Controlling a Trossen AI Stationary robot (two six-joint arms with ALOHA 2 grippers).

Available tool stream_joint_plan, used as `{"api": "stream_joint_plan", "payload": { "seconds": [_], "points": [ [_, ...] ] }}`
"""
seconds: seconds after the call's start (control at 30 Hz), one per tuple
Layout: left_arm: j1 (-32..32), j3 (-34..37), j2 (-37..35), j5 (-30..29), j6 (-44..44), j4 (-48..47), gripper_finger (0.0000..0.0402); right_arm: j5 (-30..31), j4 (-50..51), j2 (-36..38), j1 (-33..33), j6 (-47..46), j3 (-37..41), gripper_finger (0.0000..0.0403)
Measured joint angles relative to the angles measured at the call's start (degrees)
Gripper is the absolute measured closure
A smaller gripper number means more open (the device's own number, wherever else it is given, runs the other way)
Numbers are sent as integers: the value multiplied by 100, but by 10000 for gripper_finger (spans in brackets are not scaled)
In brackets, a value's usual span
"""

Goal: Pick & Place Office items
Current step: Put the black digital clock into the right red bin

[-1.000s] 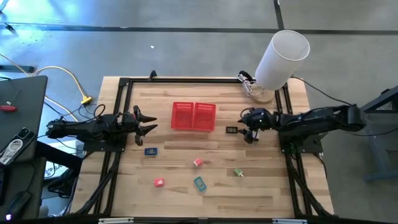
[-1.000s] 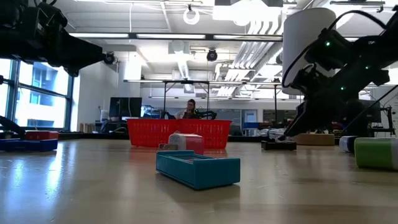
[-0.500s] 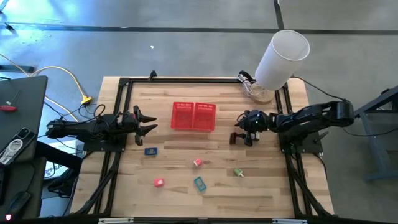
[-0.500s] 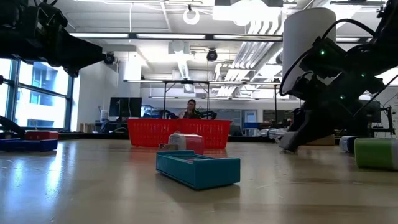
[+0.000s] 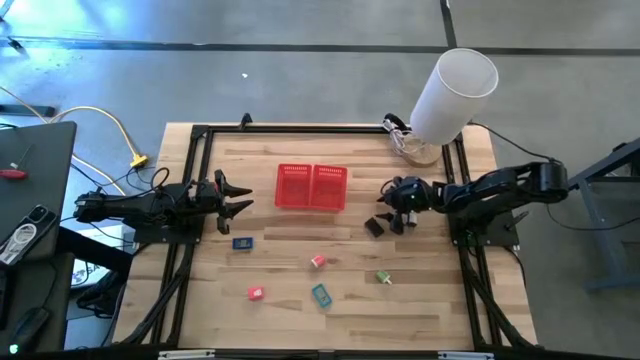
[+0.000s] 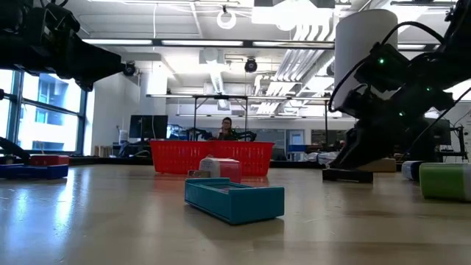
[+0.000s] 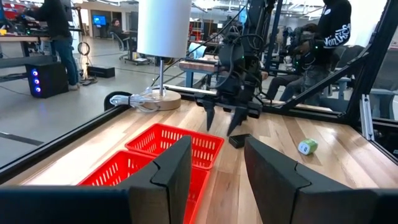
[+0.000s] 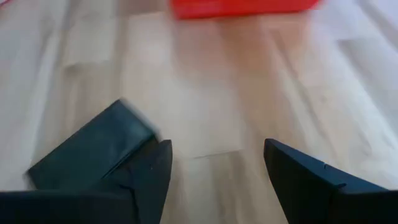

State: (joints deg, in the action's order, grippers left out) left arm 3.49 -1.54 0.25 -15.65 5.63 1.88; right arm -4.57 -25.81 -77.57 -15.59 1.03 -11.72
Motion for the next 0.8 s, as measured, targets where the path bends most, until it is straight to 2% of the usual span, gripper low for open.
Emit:
{"api": "stream_joint_plan", "payload": {
  "seconds": [0.13,0.23,0.5,0.63,0.8],
  "points": [
    [0,0,0,-1,0,-3,260,453,272,123,0,-332,-169,160],
    [0,0,0,-1,0,-4,260,450,866,278,4,-567,-416,160],
    [0,0,0,1,-2,-10,260,-322,2531,495,478,-2017,-1272,160],
    [0,0,0,1,-4,-12,260,67,3167,498,898,-2230,-1579,160],
    [0,0,0,1,-4,-15,260,434,3285,499,1275,-2548,-1692,160]
  ]
}}
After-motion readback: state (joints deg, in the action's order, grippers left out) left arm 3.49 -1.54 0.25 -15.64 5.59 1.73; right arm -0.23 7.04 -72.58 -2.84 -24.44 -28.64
